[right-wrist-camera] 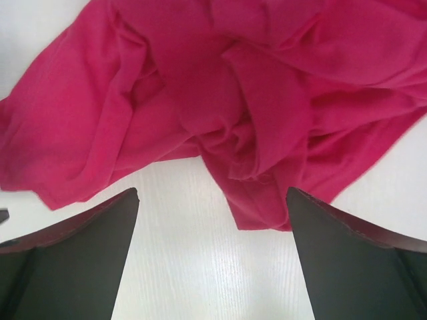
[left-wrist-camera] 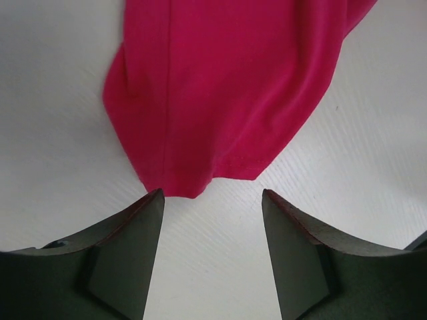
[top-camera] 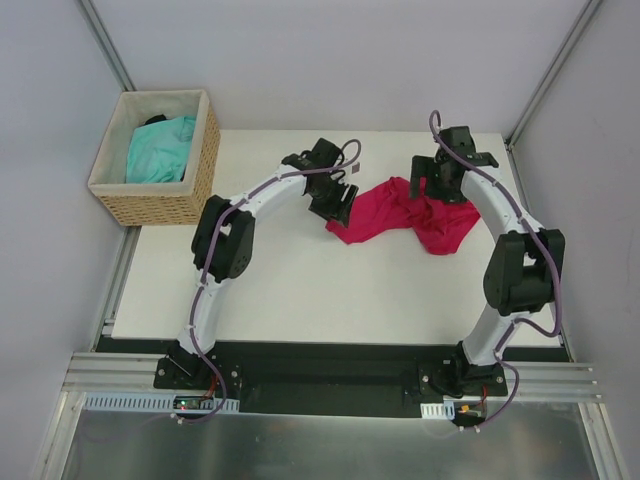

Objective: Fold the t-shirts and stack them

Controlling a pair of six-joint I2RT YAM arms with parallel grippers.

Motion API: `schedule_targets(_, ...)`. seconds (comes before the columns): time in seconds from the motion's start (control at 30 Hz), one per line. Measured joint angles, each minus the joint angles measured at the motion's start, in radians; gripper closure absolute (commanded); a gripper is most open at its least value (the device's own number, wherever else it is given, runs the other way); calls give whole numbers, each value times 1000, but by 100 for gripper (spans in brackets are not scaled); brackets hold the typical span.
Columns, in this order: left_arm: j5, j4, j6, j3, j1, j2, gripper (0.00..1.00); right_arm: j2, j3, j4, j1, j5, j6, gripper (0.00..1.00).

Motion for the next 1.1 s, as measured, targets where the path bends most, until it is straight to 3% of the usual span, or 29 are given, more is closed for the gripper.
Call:
schedule_targets(0.17,-36,35,-5,81,0,0,37,-42,-94,97,-75,-188,-23,4)
schedule_targets(0.37,-9,128,-58,127,-9,0,36,-89,-174,151,-186,-278,-21,4)
schedule_targets(0.7,84,215,-130,-153,-39,2,36,-89,-187,173,-187,-333,-1,4)
schedule_targets(1.1,61,224,-128,-166,-54,2,39,-79,-146,170,-184,-369,17,4)
